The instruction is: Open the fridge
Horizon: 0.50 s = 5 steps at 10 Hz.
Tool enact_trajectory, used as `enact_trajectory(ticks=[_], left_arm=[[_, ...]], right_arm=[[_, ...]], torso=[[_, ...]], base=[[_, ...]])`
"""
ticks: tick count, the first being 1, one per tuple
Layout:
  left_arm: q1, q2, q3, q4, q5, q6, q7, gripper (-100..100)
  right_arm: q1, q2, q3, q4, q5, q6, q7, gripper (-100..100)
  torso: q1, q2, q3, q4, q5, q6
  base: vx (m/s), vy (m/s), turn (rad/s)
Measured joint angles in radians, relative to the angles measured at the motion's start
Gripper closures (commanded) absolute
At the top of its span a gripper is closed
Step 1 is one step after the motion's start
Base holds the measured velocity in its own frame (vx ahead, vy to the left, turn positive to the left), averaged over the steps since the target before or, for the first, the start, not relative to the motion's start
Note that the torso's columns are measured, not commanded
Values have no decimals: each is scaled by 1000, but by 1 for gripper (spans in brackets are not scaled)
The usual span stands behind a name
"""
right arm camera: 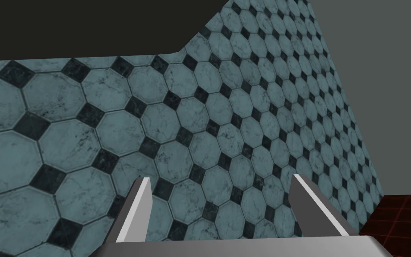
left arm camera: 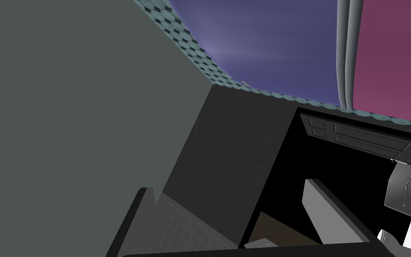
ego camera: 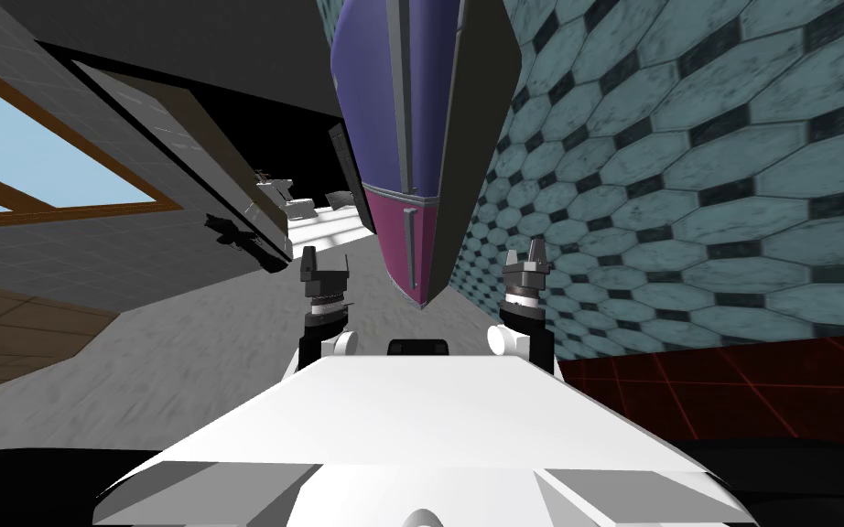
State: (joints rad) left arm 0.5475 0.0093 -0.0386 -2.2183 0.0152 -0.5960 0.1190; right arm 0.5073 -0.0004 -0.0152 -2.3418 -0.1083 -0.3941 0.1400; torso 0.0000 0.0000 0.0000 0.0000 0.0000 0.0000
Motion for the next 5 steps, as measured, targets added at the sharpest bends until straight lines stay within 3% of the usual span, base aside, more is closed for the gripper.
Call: enact_trajectory(ticks=[2,5], left_arm=[[0,0,0,0,0,0,0,0],[0,0,0,0,0,0,0,0]], right_arm=[[0,0,0,0,0,0,0,0],[0,0,0,0,0,0,0,0]], torso=[[0,104,-209,105,0,0],[0,322,-644,322,0,0]], base=[[0,0,0],[0,0,0]])
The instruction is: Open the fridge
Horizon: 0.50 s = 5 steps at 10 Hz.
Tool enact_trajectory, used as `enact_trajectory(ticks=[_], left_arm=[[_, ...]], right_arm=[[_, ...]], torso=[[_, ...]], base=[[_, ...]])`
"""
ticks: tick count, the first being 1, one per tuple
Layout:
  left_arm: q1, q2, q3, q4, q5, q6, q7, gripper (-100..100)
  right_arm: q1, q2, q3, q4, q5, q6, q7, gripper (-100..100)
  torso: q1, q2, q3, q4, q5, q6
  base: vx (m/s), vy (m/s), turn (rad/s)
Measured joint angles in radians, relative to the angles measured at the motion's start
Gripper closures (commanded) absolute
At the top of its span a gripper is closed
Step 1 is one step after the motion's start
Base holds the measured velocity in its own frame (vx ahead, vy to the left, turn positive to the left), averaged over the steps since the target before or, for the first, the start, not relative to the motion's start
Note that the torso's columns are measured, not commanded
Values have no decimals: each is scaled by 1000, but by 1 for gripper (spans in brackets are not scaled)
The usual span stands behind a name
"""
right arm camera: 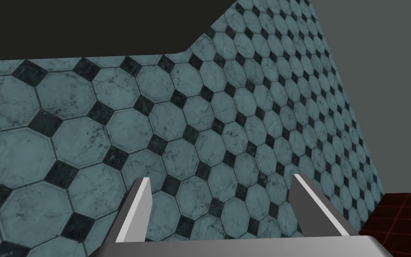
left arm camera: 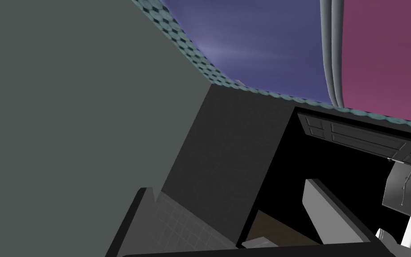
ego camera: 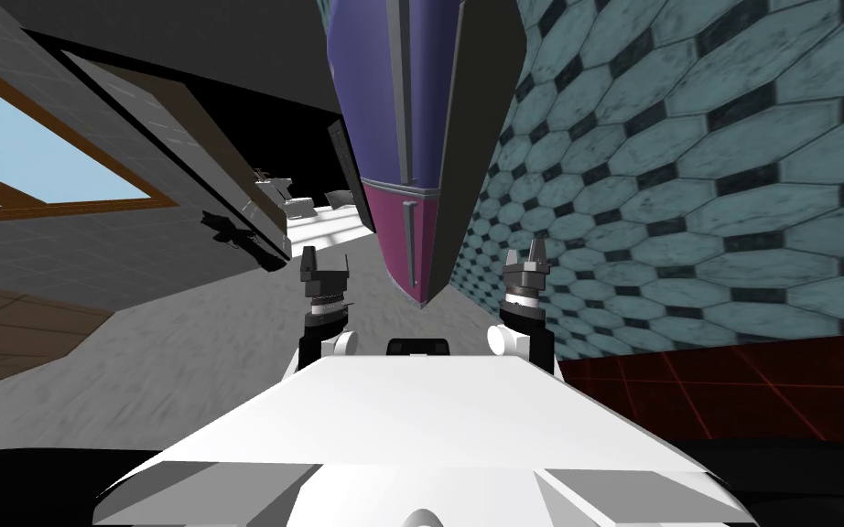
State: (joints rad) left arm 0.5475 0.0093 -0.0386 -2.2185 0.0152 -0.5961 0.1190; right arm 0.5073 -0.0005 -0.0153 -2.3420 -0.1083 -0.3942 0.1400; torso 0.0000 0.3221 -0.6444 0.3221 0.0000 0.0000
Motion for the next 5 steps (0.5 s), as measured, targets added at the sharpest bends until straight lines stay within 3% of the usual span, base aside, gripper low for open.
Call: enact_trajectory(ticks=[4,5], left_arm=[[0,0,0,0,0,0,0,0],[0,0,0,0,0,0,0,-100]], right_arm=[[0,0,0,0,0,0,0,0],[0,0,0,0,0,0,0,0]], torso=[[0,296,-590,295,0,0],[0,369,-738,369,0,0]], base=[[0,0,0],[16,-25,18]])
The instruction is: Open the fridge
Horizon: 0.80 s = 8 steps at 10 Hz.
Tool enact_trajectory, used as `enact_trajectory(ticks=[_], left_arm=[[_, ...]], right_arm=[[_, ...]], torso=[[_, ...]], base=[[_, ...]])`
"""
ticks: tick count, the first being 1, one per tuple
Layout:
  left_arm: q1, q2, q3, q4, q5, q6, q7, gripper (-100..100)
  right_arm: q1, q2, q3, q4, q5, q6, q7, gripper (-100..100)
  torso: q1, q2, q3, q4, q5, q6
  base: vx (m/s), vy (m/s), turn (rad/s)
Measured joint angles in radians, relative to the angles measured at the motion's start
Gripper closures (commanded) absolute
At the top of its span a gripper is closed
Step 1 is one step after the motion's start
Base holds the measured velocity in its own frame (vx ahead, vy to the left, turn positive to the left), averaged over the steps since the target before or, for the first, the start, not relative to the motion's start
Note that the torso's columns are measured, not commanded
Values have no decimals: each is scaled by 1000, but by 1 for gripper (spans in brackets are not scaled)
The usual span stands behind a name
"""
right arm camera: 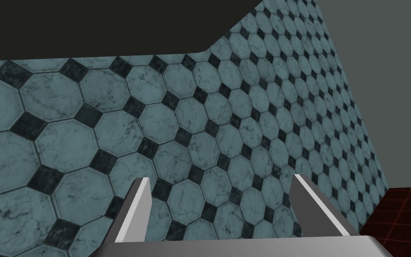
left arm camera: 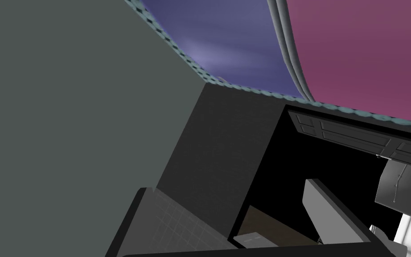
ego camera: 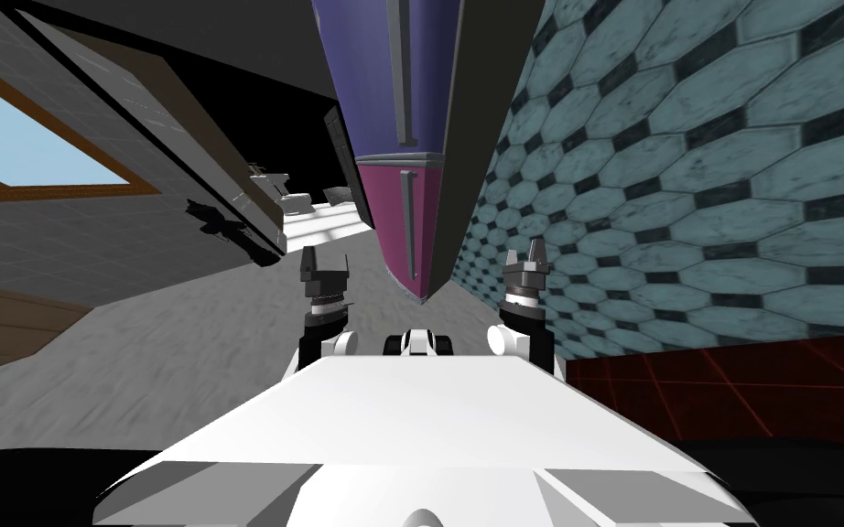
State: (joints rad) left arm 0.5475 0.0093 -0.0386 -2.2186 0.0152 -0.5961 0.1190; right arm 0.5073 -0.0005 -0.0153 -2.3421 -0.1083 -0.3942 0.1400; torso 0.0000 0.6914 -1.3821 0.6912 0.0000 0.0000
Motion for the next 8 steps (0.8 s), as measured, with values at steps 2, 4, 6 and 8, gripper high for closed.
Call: enact_trajectory(ticks=[2,4,6,8], left_arm=[[-26,38,2,8,-4,22,8,-100],[-75,79,5,15,-12,71,24,-100],[-121,105,9,31,-20,115,40,-100],[-178,127,14,48,-32,165,58,-100]], right_arm=[[0,0,0,0,0,0,0,0],[0,0,0,0,0,0,0,0],[0,0,0,0,0,0,0,0],[0,0,0,0,0,0,0,0]], torso=[[-2,42,-89,43,-1,0],[-2,45,-94,46,-1,0],[0,47,-94,47,0,0],[-1,47,-94,47,0,0]], base=[[21,-64,30],[44,-100,45],[36,-84,29],[43,-108,44]])
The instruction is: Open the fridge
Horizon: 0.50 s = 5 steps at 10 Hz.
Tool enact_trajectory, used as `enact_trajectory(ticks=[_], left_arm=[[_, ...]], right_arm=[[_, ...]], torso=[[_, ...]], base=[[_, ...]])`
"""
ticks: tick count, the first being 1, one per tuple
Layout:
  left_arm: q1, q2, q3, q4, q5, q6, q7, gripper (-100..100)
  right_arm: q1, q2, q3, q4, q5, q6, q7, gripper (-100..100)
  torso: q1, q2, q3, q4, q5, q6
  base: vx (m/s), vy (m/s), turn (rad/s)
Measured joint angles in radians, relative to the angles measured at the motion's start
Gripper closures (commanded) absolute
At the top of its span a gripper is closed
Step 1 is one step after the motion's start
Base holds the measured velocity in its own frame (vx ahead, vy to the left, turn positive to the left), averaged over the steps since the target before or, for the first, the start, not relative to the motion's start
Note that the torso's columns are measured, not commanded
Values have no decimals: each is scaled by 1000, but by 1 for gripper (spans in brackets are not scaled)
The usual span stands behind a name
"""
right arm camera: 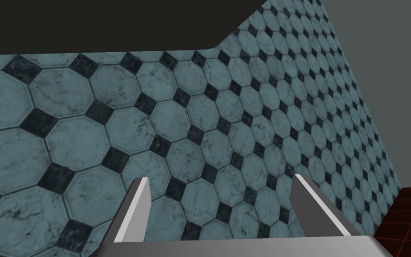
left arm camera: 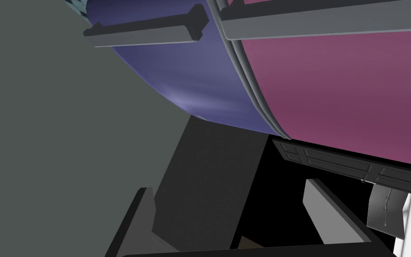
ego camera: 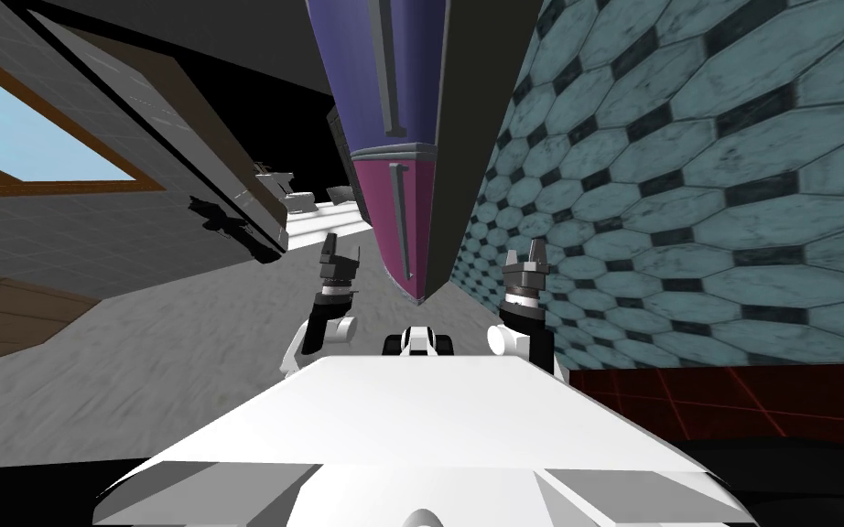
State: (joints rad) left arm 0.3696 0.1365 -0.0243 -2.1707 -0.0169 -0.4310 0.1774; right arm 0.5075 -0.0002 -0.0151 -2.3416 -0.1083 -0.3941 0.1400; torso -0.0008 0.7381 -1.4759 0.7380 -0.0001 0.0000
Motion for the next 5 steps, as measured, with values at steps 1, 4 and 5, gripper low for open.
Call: enact_trajectory(ticks=[1,4,5], left_arm=[[-23,7,4,4,-2,24,8,-100],[-101,23,14,21,-17,101,33,-100],[-122,25,16,29,-20,121,40,-100]], right_arm=[[0,0,0,0,0,0,0,0],[0,0,0,0,0,0,0,0],[0,0,0,0,0,0,0,0]], torso=[[1,0,0,0,0,0],[1,0,0,0,0,0],[1,0,0,0,0,0]], base=[[44,-89,44],[32,-77,34],[27,-90,57]])
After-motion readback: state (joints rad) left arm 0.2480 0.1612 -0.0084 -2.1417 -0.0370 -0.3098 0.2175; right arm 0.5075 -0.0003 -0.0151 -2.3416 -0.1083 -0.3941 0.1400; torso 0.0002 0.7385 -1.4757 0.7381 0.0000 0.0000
